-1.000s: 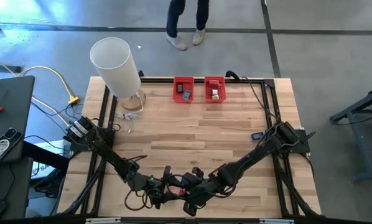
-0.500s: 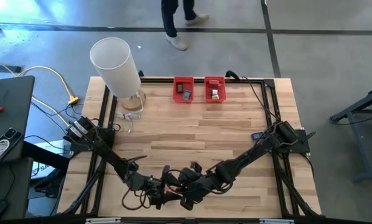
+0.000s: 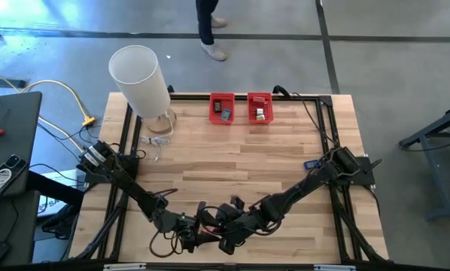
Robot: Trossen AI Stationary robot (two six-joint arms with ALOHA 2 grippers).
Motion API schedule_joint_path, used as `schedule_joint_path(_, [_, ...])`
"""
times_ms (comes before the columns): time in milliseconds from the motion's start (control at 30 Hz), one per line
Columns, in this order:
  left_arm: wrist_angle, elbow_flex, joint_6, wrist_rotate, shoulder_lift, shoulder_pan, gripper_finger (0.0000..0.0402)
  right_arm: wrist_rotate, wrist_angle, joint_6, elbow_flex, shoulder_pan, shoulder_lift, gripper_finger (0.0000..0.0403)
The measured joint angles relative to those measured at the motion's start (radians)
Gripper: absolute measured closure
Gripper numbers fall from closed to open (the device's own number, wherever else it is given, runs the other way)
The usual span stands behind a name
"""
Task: Pick & Place Office items
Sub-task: Put the pink white charger adapter into the right red bin
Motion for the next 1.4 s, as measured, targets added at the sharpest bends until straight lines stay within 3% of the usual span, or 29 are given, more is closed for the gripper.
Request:
schedule_joint_path(1000, [-0.036,-0.002,0.120,0.003,0.005,0.017,0.0146,-0.064,0.086,-0.029,0.000,-0.008,0.000,0.0282])
schedule_joint_path(1167, [-0.033,-0.002,0.122,-0.010,0.005,0.017,0.0178,-0.074,0.085,-0.026,0.000,-0.008,0.000,0.0280])
schedule_joint_path(1400, [-0.027,-0.001,0.121,-0.013,0.005,0.017,0.0258,-0.097,0.084,-0.030,0.000,-0.008,0.000,0.0272])
